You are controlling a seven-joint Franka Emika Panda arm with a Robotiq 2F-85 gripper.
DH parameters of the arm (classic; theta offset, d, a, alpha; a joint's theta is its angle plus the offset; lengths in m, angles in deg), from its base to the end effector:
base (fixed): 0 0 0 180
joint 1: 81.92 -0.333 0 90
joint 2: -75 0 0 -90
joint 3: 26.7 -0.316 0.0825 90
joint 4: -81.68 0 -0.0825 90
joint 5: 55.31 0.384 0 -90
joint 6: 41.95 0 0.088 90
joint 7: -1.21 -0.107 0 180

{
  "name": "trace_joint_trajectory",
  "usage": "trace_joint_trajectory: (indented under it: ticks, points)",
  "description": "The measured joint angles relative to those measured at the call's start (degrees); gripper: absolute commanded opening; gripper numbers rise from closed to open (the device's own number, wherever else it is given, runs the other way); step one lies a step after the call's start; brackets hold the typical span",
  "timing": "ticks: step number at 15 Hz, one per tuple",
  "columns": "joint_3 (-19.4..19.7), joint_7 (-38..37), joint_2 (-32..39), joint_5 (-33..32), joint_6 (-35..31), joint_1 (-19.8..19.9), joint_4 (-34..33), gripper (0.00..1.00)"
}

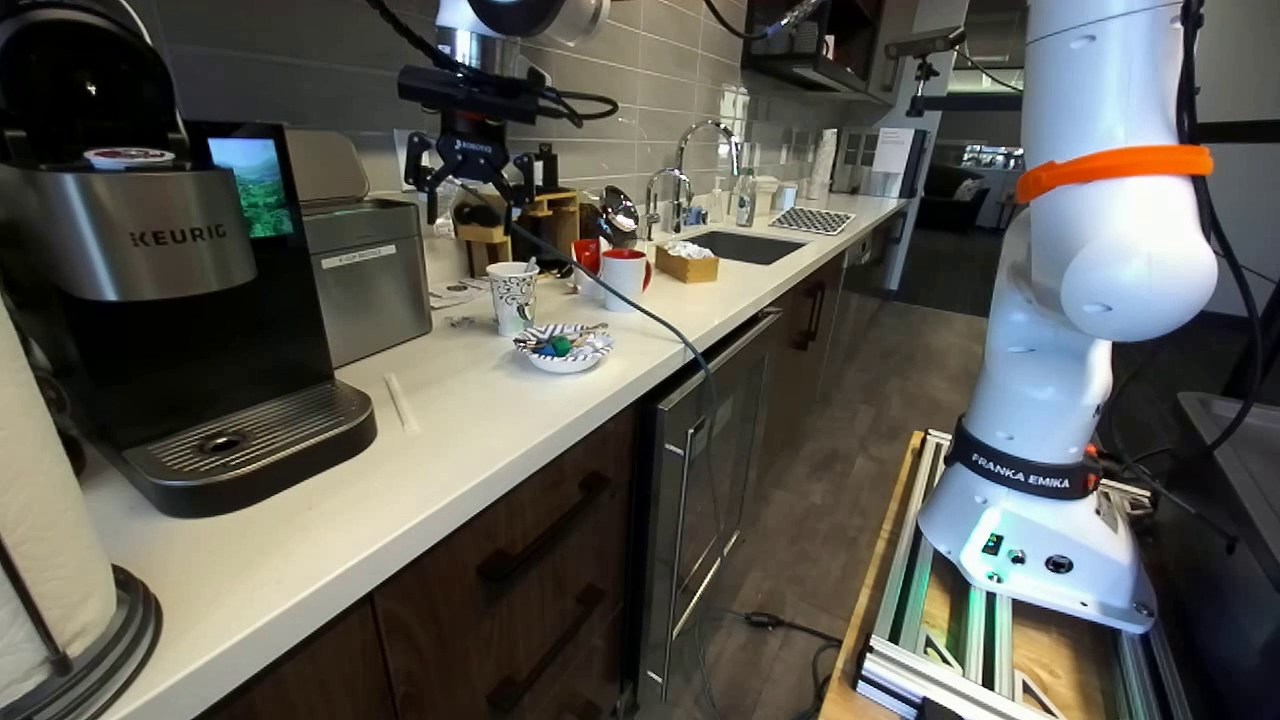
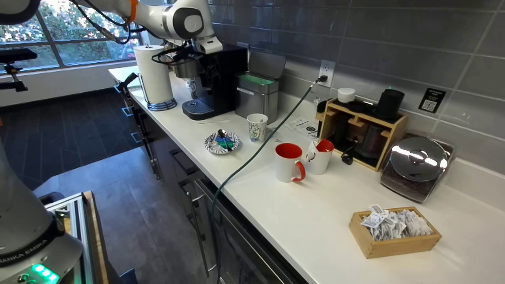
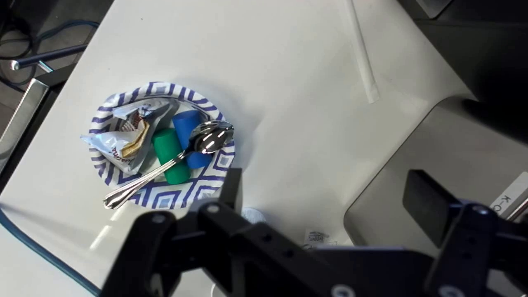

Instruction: Move the coffee cup on the left to the right then put the white straw in the cup.

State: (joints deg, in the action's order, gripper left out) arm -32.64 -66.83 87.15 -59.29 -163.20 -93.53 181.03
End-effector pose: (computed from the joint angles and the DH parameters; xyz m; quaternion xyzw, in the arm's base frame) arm 0.6119 0.1855 0.4707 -0.9066 0.4127 -0.0767 0.0432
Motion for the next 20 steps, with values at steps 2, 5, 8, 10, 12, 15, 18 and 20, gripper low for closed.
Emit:
trace_joint_trajectory:
  ticks: [2, 5, 8, 10, 12, 15, 18, 20]
  points:
    - [-0.2, 1.3, 0.9, -0.3, -0.1, -0.3, -0.8, 1.0]
    - [-0.7, 5.3, 5.8, -2.7, -1.2, -1.9, -4.3, 1.0]
    - [-0.3, 9.5, 12.1, -7.0, -1.3, -3.4, -9.1, 1.0]
    - [0.5, 12.9, 15.9, -7.8, -1.5, -3.7, -12.2, 1.0]
    - [0.9, 16.2, 19.1, -7.5, -2.7, -3.7, -14.6, 1.0]
    - [0.7, 20.3, 23.3, -5.7, -4.5, -3.9, -17.5, 1.0]
    - [0.4, 23.3, 26.3, -3.6, -5.7, -4.7, -18.8, 1.0]
    - [0.5, 24.4, 27.5, -2.4, -6.0, -5.1, -18.9, 1.0]
